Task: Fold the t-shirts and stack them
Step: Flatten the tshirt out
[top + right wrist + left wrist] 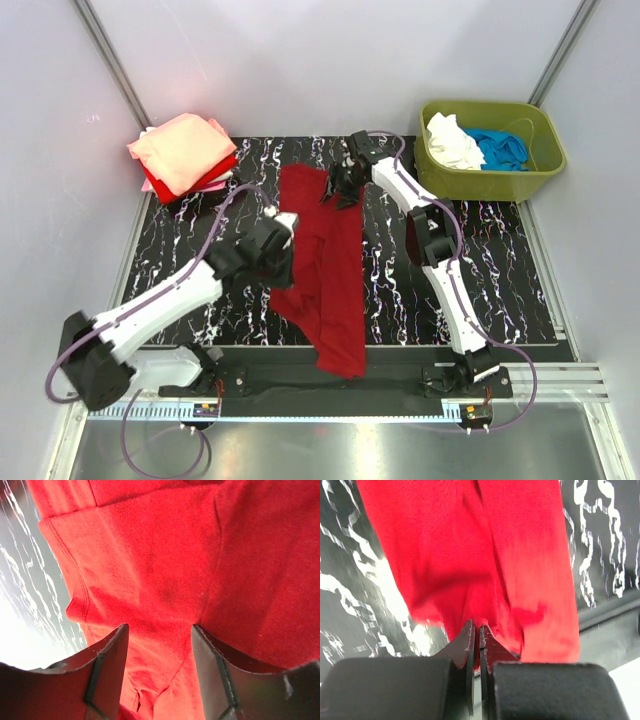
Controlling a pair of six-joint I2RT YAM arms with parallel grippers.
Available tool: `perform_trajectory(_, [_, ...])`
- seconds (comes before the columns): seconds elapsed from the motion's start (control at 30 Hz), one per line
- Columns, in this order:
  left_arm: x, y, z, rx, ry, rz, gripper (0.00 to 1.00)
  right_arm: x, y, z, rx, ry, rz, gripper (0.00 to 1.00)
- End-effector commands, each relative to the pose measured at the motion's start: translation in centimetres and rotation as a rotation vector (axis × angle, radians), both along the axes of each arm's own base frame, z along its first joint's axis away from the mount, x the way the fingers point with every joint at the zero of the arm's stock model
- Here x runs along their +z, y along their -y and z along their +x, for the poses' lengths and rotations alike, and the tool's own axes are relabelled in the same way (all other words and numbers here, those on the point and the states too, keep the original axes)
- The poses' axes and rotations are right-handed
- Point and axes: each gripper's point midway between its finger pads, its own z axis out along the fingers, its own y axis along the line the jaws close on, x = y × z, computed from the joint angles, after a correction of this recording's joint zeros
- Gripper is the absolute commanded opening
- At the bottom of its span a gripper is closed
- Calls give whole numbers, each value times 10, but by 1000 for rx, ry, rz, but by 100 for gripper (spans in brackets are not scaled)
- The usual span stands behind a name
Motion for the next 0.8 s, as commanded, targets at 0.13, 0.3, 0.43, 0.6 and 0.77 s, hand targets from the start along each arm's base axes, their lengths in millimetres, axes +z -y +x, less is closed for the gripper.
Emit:
perform_trajectory(0.13, [6, 1, -53, -16, -14, -195, 0, -27, 35, 45, -143, 32, -58, 56])
perform_trajectory(0.3, [-14, -5, -77, -9, -57, -228, 0, -24, 37, 71, -198, 84, -16, 55])
perform_trajectory(0.43, [-29, -8, -92, 32, -109, -287, 1, -19, 40, 90, -234, 142, 3, 54])
perform_trajectory(0.6, [-42, -5, -106, 42, -162, -343, 11, -20, 41, 101, -277, 171, 8, 55])
perform_trajectory(0.77, [-37, 7, -125, 11, -183, -361, 46, -6, 41, 110, -296, 209, 27, 63])
